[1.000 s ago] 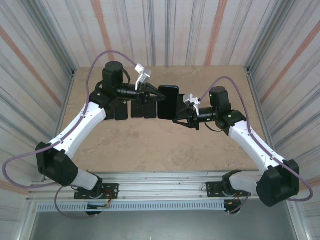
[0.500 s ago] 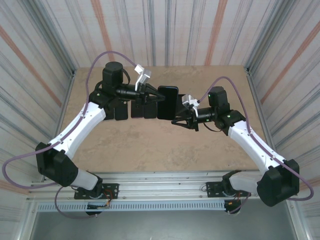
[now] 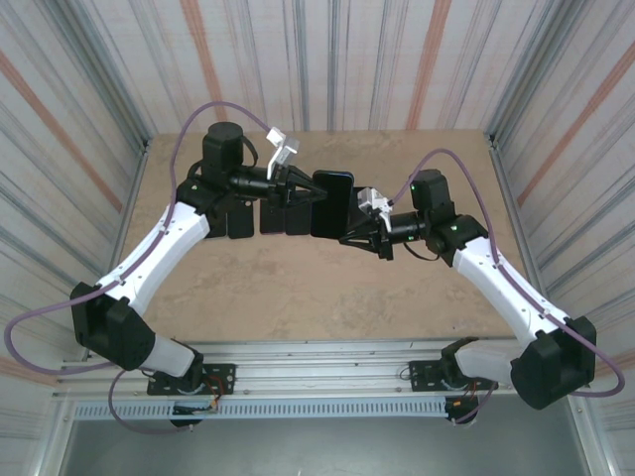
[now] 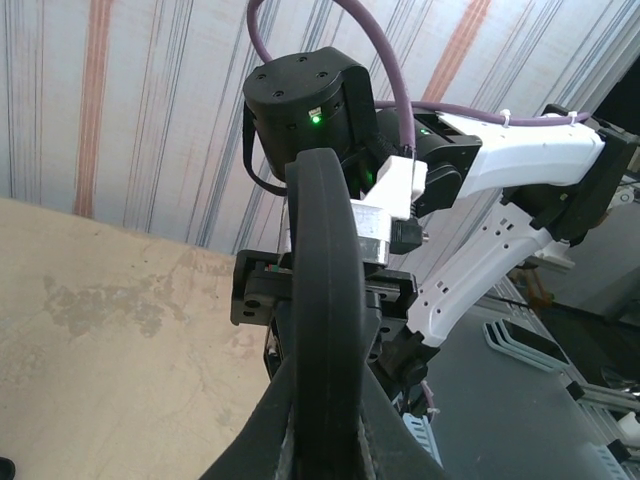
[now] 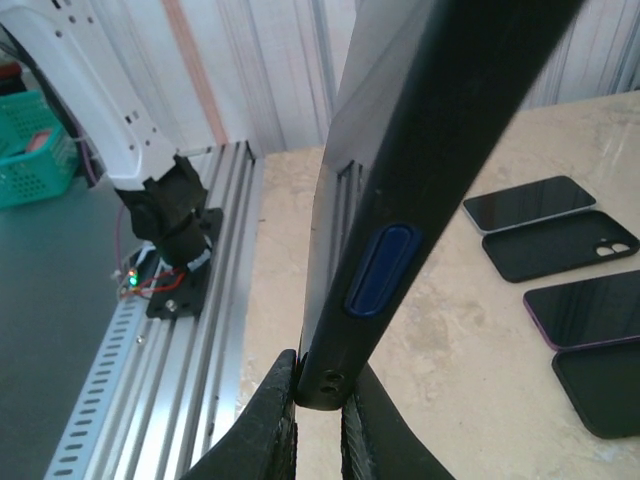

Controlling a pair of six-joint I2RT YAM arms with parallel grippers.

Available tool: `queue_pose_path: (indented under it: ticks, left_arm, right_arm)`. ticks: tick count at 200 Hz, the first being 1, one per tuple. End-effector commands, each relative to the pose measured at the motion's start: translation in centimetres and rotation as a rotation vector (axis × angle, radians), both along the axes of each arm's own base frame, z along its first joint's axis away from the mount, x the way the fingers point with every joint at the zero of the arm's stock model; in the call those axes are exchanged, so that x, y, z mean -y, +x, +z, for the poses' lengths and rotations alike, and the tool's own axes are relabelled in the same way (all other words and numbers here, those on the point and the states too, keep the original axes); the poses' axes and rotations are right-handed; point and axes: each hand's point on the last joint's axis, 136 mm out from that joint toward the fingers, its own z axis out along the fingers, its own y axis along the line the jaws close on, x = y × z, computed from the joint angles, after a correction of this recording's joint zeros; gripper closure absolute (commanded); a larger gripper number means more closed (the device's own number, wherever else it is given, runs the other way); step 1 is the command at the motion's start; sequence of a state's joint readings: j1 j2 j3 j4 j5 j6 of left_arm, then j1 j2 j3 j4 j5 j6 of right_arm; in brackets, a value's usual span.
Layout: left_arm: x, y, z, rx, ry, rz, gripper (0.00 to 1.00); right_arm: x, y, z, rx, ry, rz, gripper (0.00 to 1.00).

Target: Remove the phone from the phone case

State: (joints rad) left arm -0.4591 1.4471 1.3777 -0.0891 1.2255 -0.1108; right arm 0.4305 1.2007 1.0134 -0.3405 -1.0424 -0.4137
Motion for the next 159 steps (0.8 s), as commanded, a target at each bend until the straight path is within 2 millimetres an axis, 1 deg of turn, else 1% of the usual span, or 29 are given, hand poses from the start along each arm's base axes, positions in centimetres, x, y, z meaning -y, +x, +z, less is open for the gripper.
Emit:
queue_pose_path:
  ticks: [1,35,66,107,159]
  left_arm:
    - [-0.5,-1.4,1.6,-0.023,-0.026,-0.044,1.0]
    - [-0.6,-1.8,1.7,-0.057,-0.027,-0.065,1.0]
    - [-0.5,-2.1,2.0,-0.079,-0.037,-0.083,1.0]
    - [-0.2,-2.6,1.9,-0.102,-0.033,-0.099,1.0]
    - [-0.1,-2.7,2.0,-0.111,-0.036,-0.109,1.0]
  right_arm:
    - [-0.2,0.8,-0.6,0.087,-0.074,-0.022,0.87]
    - [-0.4,1.2,-0.9,0.134,-0.108,-0.051,0.88]
    - [-0.7,1.7,-0.5,0.204,-0.12,-0.085,0.9]
    - [-0.6,2.6,0.1,0.286,-0.132,-0.141,0.9]
    - [-0.3,2.9,0.3,0.351,-0.155,-0.174,0.9]
